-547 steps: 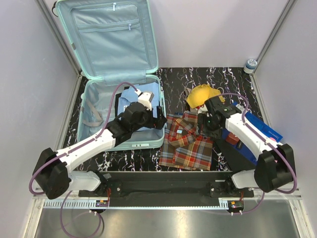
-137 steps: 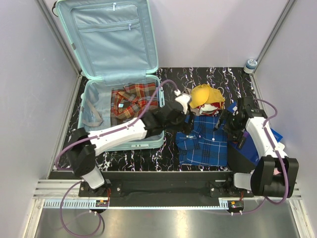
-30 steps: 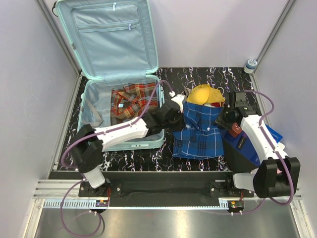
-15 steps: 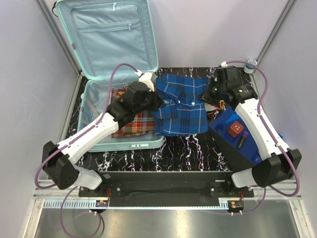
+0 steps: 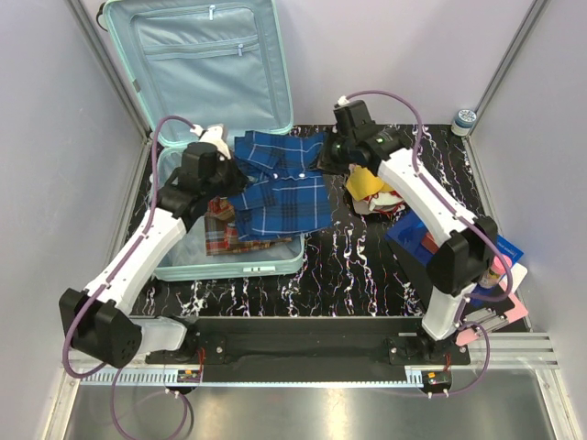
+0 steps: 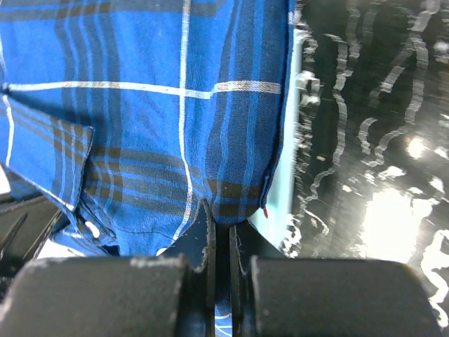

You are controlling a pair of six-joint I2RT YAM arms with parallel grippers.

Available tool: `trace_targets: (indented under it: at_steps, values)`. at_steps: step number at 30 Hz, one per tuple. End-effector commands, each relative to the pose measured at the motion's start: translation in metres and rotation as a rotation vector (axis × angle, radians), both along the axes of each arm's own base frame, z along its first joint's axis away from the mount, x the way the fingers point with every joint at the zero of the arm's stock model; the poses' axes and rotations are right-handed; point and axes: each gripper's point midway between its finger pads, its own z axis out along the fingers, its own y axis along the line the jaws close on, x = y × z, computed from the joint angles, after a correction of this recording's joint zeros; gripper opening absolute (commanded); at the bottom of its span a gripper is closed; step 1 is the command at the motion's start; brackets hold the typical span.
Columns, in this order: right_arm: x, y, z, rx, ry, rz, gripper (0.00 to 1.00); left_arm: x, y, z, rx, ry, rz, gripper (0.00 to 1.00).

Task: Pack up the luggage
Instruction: Place the clothes in the luggage.

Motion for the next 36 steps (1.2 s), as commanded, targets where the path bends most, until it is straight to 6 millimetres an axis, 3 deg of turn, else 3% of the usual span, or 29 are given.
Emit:
trace_targets:
  at_steps: [1, 4, 7, 13, 21, 27, 36]
  values:
    - [0.007, 0.025, 0.009, 0.014, -0.025, 0.056, 0.00, 0.012, 0.047, 0.008, 0.035, -0.046, 0.097, 0.00]
    - [0.012, 0.036, 0.001, 0.012, -0.013, 0.069, 0.00, 0.020, 0.078, 0.001, 0.050, -0.031, 0.174, 0.00]
    - [0.015, 0.046, -0.010, 0.011, 0.009, 0.089, 0.00, 0.026, 0.097, -0.002, 0.057, -0.020, 0.223, 0.00]
    - [0.018, 0.060, -0.030, -0.011, 0.038, 0.122, 0.00, 0.039, 0.117, -0.016, 0.042, 0.022, 0.256, 0.00]
    - [0.019, 0.064, -0.060, -0.048, 0.087, 0.138, 0.00, 0.046, 0.125, -0.048, 0.045, 0.100, 0.309, 0.00]
    - [0.020, 0.063, -0.077, -0.077, 0.111, 0.145, 0.00, 0.044, 0.141, -0.052, 0.073, 0.098, 0.396, 0.00]
    - [0.013, 0.067, -0.085, -0.087, 0.131, 0.166, 0.00, 0.046, 0.146, -0.067, 0.074, 0.138, 0.425, 0.00]
